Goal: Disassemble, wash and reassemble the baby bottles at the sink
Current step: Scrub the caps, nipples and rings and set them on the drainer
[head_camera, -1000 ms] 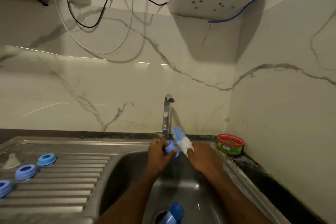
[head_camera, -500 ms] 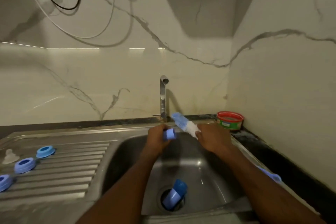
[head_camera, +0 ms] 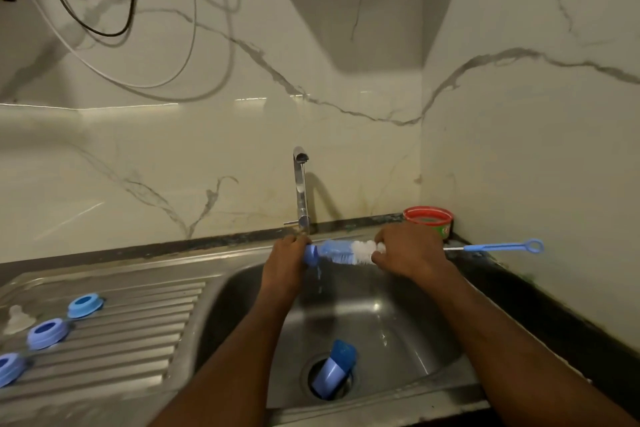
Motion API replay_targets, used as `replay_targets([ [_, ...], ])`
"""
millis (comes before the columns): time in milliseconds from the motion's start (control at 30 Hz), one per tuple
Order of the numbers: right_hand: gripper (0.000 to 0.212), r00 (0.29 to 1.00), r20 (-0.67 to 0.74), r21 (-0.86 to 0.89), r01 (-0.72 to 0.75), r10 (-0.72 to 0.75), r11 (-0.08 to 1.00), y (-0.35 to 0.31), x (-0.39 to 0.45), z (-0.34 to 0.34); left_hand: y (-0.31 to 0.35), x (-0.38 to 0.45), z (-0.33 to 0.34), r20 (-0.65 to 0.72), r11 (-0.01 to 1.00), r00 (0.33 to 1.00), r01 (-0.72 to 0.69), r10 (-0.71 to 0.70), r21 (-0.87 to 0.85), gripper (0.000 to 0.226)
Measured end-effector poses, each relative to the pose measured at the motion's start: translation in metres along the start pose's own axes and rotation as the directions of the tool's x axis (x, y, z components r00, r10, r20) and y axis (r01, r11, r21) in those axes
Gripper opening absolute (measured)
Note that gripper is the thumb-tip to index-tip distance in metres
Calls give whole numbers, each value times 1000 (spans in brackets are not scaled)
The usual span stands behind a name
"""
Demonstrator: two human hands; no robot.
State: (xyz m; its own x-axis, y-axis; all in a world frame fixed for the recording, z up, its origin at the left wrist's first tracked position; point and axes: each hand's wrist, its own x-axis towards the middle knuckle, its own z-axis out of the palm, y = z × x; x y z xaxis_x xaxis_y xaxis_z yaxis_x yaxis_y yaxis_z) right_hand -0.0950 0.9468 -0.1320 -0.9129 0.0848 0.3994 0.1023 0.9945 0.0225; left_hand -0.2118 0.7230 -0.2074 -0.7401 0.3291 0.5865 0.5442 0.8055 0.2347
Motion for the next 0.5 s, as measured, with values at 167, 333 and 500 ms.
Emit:
replay_targets([
  [167,41,981,-51,-31,186,-187,982,-11,-2,4,4,-3,-3,135,989,987,-66,84,-133,37],
  [333,37,972,-26,-17,233,-233,972,-13,-4,4,-4,-1,-1,-4,989,989,-145,145,1,53],
  [500,30,945,-191,-114,246,-264,963,-29,-3,3,1,-3,9,89,984,995,-29,45,-175,82],
])
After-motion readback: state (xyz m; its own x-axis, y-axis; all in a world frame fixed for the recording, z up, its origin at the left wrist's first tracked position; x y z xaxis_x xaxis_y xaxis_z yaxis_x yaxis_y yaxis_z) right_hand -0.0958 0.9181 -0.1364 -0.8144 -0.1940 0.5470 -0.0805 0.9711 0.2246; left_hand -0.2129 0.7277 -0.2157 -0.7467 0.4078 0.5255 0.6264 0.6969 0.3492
